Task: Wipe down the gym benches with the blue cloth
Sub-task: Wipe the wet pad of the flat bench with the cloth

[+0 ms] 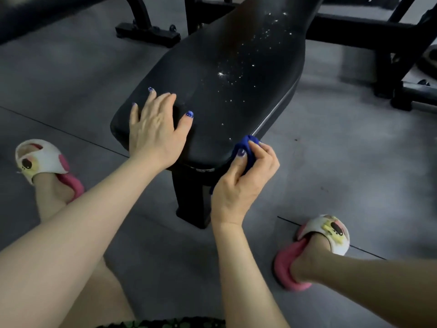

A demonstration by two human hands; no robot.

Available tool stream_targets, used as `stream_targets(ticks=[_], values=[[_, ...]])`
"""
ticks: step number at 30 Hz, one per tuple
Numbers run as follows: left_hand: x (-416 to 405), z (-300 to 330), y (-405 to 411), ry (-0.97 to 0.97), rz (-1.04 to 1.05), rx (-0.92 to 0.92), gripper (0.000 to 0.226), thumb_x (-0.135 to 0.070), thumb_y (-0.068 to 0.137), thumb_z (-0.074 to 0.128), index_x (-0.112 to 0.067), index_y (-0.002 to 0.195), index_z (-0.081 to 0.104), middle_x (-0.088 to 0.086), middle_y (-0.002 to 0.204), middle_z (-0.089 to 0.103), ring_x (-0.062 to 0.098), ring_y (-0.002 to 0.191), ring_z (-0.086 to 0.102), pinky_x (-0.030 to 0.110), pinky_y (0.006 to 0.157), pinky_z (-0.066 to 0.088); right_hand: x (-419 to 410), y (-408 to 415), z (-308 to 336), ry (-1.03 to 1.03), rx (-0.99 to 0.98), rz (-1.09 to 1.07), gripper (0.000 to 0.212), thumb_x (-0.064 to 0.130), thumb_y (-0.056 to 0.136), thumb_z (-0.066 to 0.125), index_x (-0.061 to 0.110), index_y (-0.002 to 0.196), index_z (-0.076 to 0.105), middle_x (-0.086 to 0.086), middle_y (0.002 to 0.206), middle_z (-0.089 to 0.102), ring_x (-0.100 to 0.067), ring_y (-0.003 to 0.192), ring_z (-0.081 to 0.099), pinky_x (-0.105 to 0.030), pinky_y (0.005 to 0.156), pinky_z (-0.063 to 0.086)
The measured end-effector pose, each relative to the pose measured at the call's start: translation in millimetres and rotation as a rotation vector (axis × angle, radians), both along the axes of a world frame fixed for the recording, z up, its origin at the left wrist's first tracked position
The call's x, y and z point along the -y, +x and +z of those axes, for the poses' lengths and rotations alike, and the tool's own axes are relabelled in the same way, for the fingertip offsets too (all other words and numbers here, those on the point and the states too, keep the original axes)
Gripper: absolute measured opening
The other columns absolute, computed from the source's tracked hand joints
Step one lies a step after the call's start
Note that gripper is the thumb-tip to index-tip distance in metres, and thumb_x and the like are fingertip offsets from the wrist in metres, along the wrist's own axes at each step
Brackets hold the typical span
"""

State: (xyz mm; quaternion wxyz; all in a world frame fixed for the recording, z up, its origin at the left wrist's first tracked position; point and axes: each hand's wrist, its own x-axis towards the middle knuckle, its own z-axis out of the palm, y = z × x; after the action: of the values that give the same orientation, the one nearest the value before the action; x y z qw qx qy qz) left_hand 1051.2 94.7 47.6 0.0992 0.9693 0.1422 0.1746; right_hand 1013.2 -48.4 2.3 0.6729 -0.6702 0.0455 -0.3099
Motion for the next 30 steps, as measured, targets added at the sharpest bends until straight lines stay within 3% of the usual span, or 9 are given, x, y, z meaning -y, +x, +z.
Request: stream_targets(ticks=[6,10,14,17,19,22,26,30], values=[[-1.4,1.3,-2.1,0.024,-0.004,-0.012,0.058,-0.047,0.1,0.032,-0.015,0.148,0.032,0.0,0.156,0.031,0.016,0.149,0.01,0.044,0.12,0.004,10.4,-24.2,-10.9,-0.281,0.155,0.195,0.019,0.0,0.091,0.054,0.003,0.109,0.058,-0.017,0.125,0.048,-0.024,0.118,0.047,-0.029,0.103,0.04],[0.1,3.4,-3.7,0.034,-0.011,-0.011,0.058,-0.044,0.1,0.031,-0.015,0.15,0.027,0.0,0.159,0.024,0.016,0.149,0.004,0.044,0.12,0.001,29.3,20.9,22.7,-0.518,0.126,0.253,0.012,-0.001,0.085,0.06,0.003,0.095,0.066,-0.011,0.11,0.057,-0.021,0.102,0.05,-0.027,0.09,0.042],[2.3,8.2,-5.5,0.042,-0.044,-0.059,0.057,-0.042,0.1,0.028,-0.019,0.153,0.019,-0.001,0.161,0.012,0.014,0.149,-0.004,0.045,0.12,-0.003,36.2,27.7,41.5,-0.957,0.342,0.569,0.01,0.002,0.08,0.057,0.005,0.086,0.064,-0.009,0.1,0.06,-0.029,0.087,0.052,-0.041,0.077,0.046],[2.9,11.4,-5.1,0.075,-0.069,-0.122,0.056,-0.041,0.102,0.026,-0.02,0.153,0.018,0.001,0.162,0.01,0.015,0.149,-0.007,0.045,0.12,-0.005,65.0,52.6,53.5,-1.096,0.441,0.885,0.013,0.007,0.084,0.058,0.009,0.094,0.065,-0.006,0.107,0.06,-0.027,0.092,0.053,-0.037,0.083,0.046],[4.1,13.8,-4.8,0.108,-0.14,-0.119,0.055,-0.038,0.103,0.027,-0.018,0.153,0.019,0.003,0.162,0.011,0.018,0.149,-0.006,0.046,0.12,-0.004,79.9,77.0,64.0,-1.152,0.392,0.962,0.015,0.006,0.086,0.06,0.01,0.099,0.065,-0.005,0.112,0.061,-0.025,0.099,0.054,-0.033,0.089,0.044],[4.1,12.9,-5.4,0.123,-0.205,-0.088,0.054,-0.036,0.103,0.029,-0.017,0.152,0.021,0.003,0.161,0.015,0.018,0.149,-0.003,0.045,0.121,-0.002,80.6,88.1,52.9,-0.974,0.238,0.744,0.016,0.007,0.09,0.059,0.009,0.103,0.068,-0.005,0.121,0.063,-0.023,0.115,0.052,-0.035,0.099,0.043],[1.8,7.8,-3.2,0.087,-0.165,-0.047,0.059,-0.042,0.1,0.026,-0.015,0.153,0.021,0.002,0.161,0.015,0.017,0.149,-0.003,0.043,0.121,0.0,42.7,35.3,12.9,-0.428,0.078,0.305,0.026,0.005,0.095,0.055,0.006,0.119,0.064,-0.006,0.141,0.052,-0.016,0.136,0.04,-0.023,0.113,0.031],[0.6,5.4,-1.8,0.068,-0.163,-0.011,0.062,-0.046,0.099,0.022,-0.014,0.152,0.022,0.003,0.161,0.016,0.017,0.15,-0.001,0.043,0.121,0.002,5.7,-18.9,-2.6,-0.042,-0.092,0.176,0.043,0.007,0.099,0.047,0.007,0.142,0.045,-0.004,0.157,0.03,-0.013,0.147,0.024,-0.025,0.119,0.023]])
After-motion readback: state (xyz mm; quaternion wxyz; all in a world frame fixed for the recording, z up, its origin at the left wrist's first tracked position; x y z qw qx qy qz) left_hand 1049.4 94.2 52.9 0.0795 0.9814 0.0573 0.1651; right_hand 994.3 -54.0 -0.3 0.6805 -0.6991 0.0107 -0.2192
